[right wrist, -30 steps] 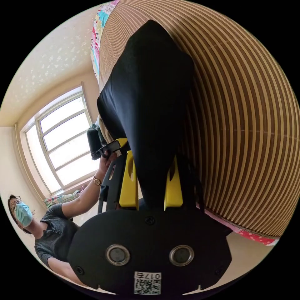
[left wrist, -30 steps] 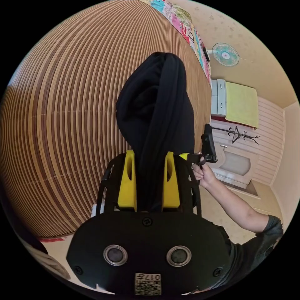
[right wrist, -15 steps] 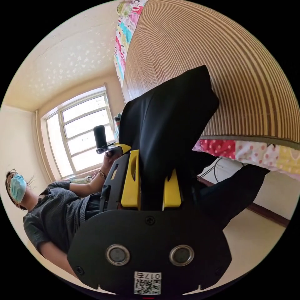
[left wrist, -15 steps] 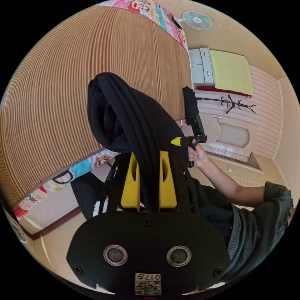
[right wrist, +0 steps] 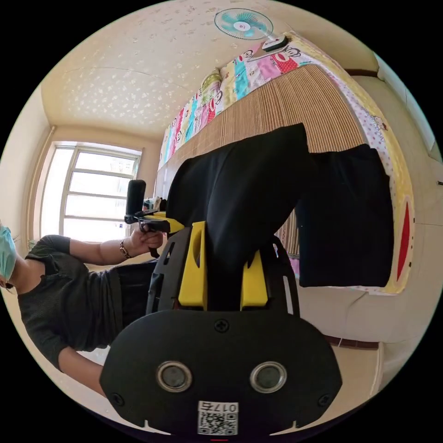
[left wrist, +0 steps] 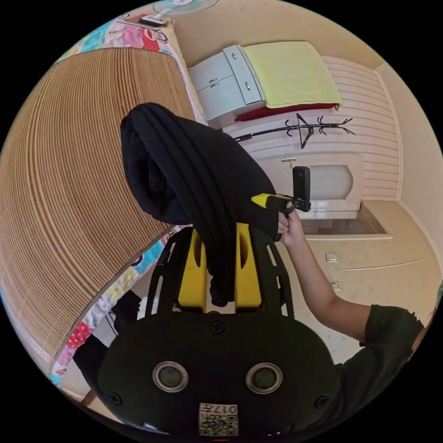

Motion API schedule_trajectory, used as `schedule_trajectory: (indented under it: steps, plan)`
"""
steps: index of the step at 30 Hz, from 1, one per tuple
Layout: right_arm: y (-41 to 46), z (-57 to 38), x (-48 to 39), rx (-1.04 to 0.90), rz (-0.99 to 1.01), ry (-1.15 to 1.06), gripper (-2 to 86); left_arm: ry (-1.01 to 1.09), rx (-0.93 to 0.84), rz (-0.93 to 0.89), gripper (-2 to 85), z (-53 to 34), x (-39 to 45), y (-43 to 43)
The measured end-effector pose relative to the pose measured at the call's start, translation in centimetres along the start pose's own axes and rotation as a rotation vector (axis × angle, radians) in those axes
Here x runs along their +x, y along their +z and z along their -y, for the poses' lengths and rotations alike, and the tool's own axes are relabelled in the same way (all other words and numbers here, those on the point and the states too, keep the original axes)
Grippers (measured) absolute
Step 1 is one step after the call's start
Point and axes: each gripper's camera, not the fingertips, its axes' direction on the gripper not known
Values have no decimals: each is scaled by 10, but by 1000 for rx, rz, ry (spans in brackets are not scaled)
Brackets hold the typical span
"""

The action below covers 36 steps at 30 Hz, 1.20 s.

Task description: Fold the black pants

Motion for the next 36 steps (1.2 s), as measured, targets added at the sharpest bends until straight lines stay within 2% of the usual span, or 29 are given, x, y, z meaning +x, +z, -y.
schedule_trajectory:
  steps: [4,6,8,9,11,13,16,19,22,24,25,27,30,33,36]
  plan:
    - [-18,31,51,-65,-208,45,111,-7,-10,8,98,73,19,66]
    - [-14,36,83,-92,-335,198,114,-37,-100,67,100,113,14,115]
    - [-19,19,102,1,-479,387,82,-75,-198,171,90,129,4,143]
    - [-21,11,101,40,-477,408,69,-66,-231,237,81,132,-1,149]
    - [-18,-30,79,216,-373,395,36,-29,-256,324,76,130,-6,142]
    - [1,-71,57,306,-286,363,23,-14,-270,346,76,116,-18,120]
    - [63,-136,31,332,-89,318,12,-70,-293,396,75,68,-50,63]
    - [146,-190,20,294,142,404,6,-237,-291,478,71,-4,-88,-11]
    - [211,-214,-4,329,313,440,4,-446,-220,543,67,-87,-112,-92]
    - [237,-204,-20,324,346,418,4,-607,-106,589,64,-154,-120,-151]
    - [247,-189,-31,314,341,388,5,-643,-73,602,64,-170,-121,-165]
    - [248,-158,-51,330,317,303,5,-770,112,700,63,-231,-117,-223]
    - [234,-98,-100,359,234,154,5,-911,353,721,62,-306,-117,-285]
    - [230,-45,-170,375,150,25,5,-985,467,756,63,-360,-125,-342]
    - [259,-13,-254,383,108,-100,5,-949,621,800,69,-397,-123,-405]
